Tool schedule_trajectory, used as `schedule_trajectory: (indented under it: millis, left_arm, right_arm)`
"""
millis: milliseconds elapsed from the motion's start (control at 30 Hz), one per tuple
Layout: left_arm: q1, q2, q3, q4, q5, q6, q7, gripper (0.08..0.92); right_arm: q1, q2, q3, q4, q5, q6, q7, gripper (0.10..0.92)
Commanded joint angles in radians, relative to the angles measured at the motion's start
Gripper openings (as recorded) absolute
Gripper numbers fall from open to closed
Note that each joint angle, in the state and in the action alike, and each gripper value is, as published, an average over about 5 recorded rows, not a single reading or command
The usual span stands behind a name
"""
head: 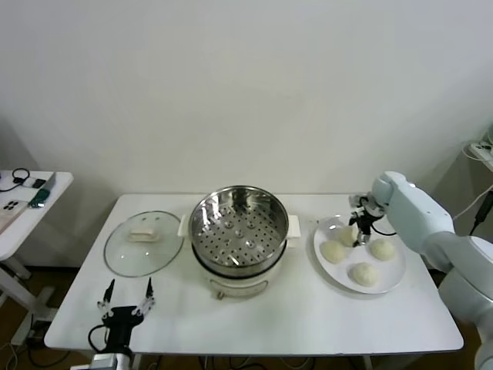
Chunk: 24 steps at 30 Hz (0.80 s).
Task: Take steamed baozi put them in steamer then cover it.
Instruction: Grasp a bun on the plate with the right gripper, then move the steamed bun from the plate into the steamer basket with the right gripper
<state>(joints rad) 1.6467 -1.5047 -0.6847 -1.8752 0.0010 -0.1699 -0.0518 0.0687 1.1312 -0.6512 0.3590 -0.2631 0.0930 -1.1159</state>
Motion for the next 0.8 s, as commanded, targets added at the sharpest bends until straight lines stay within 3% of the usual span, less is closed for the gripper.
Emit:
schedule_trajectory:
  millis: [33,400,800]
  left_arm:
    - [0.004,-0.002,0.001,-0.002,0.002,-0.002,-0.001,0.823]
    - [0.016,-0.006,-0.001,-0.007,-0.001,-0.007,-0.004,0.823]
    - [0.039,-0.006,-0.004,-0.022,-0.018,-0.009,-0.004,0.823]
  right_arm:
    - [0.001,0.014,0.029,-0.023,-0.016,0.015,-0.002,0.750]
    - [0.013,-0.016,0.045,0.031,-0.034,0.025,-0.022,0.707]
    - [0.248,-0.173,-0.286,0.416,0.104,0.039,-0.068,0.704]
